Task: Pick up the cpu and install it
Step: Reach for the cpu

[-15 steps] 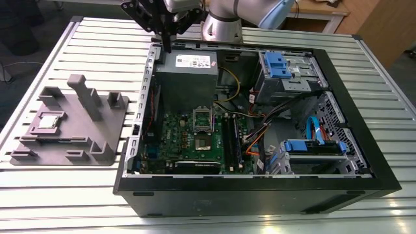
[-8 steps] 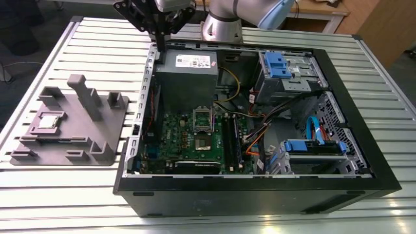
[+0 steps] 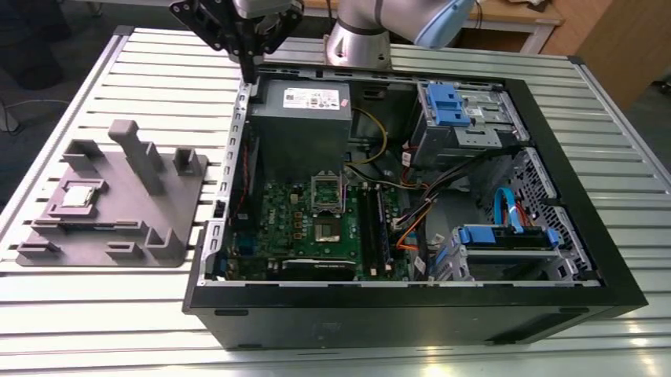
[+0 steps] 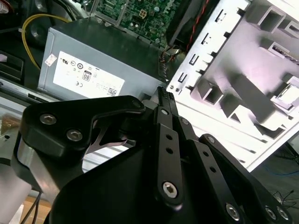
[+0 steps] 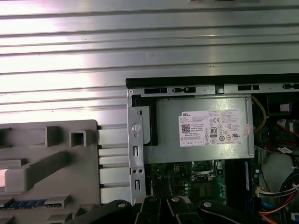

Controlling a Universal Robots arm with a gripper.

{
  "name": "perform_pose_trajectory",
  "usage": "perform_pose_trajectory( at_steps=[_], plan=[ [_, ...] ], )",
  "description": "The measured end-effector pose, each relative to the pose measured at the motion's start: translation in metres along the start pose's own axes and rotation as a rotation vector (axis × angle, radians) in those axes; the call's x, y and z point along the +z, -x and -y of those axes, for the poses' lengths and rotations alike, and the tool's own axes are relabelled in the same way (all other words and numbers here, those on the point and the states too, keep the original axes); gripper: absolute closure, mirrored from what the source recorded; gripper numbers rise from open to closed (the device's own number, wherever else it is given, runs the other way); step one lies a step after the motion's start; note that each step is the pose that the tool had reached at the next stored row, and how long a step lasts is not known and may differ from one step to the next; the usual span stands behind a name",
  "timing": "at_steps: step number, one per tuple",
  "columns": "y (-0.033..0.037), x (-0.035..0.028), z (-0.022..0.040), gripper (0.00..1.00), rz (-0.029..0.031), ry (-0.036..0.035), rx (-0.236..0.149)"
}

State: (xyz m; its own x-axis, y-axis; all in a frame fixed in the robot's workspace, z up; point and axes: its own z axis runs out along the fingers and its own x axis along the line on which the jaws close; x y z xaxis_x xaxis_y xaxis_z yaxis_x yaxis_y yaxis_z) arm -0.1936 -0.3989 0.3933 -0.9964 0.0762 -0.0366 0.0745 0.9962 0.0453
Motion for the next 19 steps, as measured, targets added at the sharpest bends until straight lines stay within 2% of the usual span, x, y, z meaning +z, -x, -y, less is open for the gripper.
perform_pose_trajectory(
  at_steps=[19],
  plan=[
    [-0.0287, -0.0012, 0.0021, 0.89, 0.0080, 0.0006, 0.000]
  ],
)
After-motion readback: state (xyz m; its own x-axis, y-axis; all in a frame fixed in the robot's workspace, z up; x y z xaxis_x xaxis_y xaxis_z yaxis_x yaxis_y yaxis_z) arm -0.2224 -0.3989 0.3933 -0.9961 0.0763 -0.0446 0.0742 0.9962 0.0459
